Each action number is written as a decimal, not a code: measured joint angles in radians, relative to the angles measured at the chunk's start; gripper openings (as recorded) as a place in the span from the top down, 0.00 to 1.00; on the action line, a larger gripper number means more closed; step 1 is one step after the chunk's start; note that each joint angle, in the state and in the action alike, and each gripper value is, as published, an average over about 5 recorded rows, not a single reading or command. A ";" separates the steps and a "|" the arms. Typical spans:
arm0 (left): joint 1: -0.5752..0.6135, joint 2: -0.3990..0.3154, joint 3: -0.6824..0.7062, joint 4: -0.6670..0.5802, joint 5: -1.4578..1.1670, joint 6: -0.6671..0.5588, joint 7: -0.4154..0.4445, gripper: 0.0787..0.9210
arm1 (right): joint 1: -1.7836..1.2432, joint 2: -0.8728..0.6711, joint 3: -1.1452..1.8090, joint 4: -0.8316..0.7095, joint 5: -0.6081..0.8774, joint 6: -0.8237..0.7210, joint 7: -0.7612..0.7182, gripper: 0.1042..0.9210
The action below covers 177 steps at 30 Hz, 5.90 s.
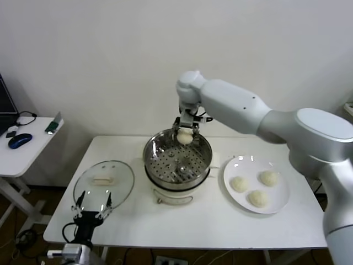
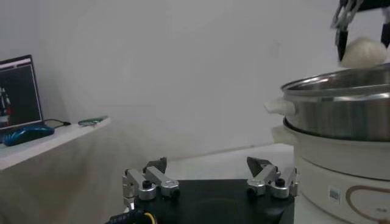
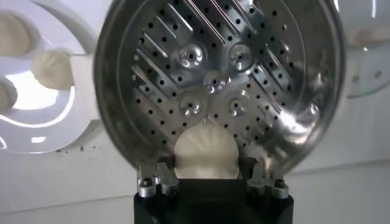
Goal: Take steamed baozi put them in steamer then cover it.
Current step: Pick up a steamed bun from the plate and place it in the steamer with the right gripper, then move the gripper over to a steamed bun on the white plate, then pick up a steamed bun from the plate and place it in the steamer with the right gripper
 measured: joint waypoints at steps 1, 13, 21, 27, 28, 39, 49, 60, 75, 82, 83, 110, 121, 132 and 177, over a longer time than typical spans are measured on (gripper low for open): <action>0.000 0.002 0.000 0.000 -0.002 0.000 0.000 0.12 | -0.009 0.009 0.003 -0.009 -0.016 0.004 0.005 0.29; 0.005 0.006 0.004 0.004 -0.007 -0.004 0.000 0.12 | -0.092 0.088 0.050 -0.096 -0.185 0.051 0.060 0.27; 0.009 0.007 0.003 0.017 -0.001 -0.010 -0.003 0.12 | -0.106 0.093 0.055 -0.105 -0.228 0.050 0.078 0.13; 0.010 0.007 0.004 0.021 0.001 -0.010 -0.006 0.12 | -0.089 0.075 0.059 -0.084 -0.227 0.047 0.080 0.12; 0.010 0.007 0.004 0.023 0.001 -0.010 -0.006 0.12 | -0.084 0.069 0.060 -0.077 -0.221 0.046 0.078 0.12; 0.007 0.011 0.008 0.024 0.002 -0.008 -0.010 0.12 | 0.073 -0.100 -0.054 0.076 0.084 -0.099 0.079 0.12; 0.009 0.005 0.021 0.012 0.003 -0.008 -0.011 0.12 | 0.220 -0.397 -0.237 0.278 0.551 -0.505 0.117 0.12; 0.016 0.008 0.017 0.006 0.005 -0.010 -0.010 0.12 | 0.133 -0.685 -0.286 0.390 0.726 -0.775 0.131 0.12; 0.034 0.007 0.008 -0.008 0.017 -0.013 -0.009 0.12 | -0.186 -0.766 -0.089 0.346 0.644 -0.861 0.160 0.12; 0.041 0.007 0.002 -0.002 0.018 -0.017 -0.008 0.12 | -0.283 -0.718 -0.013 0.281 0.608 -0.860 0.180 0.12; 0.042 0.007 0.002 -0.001 0.018 -0.017 -0.008 0.12 | -0.292 -0.709 -0.004 0.270 0.604 -0.859 0.182 0.12; 0.059 0.002 0.001 0.005 0.024 -0.022 -0.014 0.12 | -0.363 -0.567 0.061 0.088 0.578 -0.822 0.159 0.27; 0.063 0.000 0.003 -0.001 0.026 -0.022 -0.015 0.12 | -0.286 -0.592 0.009 0.099 0.644 -0.824 0.146 0.30; 0.071 -0.006 0.024 -0.019 0.043 -0.011 -0.016 0.12 | 0.034 -0.560 -0.212 0.105 0.881 -0.836 0.131 0.29; 0.077 -0.038 0.071 -0.080 0.077 -0.013 -0.019 0.12 | 0.104 0.017 -0.450 0.028 1.286 -0.983 0.288 0.28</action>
